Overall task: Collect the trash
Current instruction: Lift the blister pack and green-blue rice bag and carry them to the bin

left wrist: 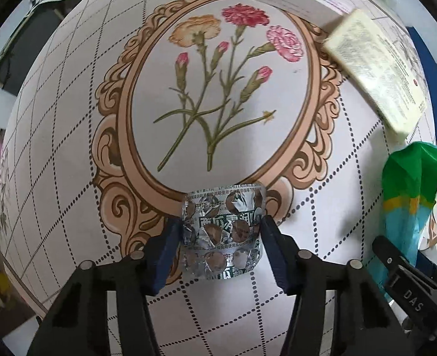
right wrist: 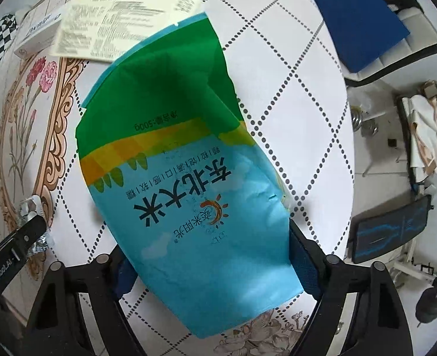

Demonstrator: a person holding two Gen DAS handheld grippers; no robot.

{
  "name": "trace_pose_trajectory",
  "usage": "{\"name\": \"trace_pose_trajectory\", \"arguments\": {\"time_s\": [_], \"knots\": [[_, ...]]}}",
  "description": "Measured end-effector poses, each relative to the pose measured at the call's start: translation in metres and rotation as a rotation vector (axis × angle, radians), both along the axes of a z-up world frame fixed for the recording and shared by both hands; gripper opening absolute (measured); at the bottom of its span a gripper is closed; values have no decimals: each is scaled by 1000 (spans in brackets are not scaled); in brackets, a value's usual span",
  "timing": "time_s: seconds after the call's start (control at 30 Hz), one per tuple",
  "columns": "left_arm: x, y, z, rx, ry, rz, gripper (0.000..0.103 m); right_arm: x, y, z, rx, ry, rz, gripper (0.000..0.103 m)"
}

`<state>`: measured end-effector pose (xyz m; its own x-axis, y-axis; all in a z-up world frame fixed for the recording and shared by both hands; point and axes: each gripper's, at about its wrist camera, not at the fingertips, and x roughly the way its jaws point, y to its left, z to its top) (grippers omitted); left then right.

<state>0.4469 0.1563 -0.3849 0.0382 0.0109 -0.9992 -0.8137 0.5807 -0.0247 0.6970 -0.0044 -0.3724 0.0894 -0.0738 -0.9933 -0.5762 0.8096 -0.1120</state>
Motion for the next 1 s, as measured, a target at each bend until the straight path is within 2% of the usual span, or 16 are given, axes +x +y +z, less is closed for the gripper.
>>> {"name": "trace_pose_trajectory", "arguments": {"time_s": [0.2, 0.23, 0.5, 0.63, 0.87, 1.0], "knots": [[-2, -15, 14, 69, 1, -65, 48, -20, 0, 5, 37, 5, -7, 83], [-4, -19, 20, 91, -3, -83, 48, -35, -6, 6, 44, 7, -7, 83], [-39, -34, 70, 185, -60, -136, 48, -62, -12, 18, 118, 30, -10, 81], [-56, -44, 90, 207, -94, -143, 48, -82, -21, 31, 166, 35, -28, 81], [-102, -37, 118, 243, -173, -154, 48, -156, -27, 64, 232, 24, -39, 80], [-151, -53, 141, 259, -234, -184, 48, -205, -31, 83, 266, 0, -44, 80]]}}
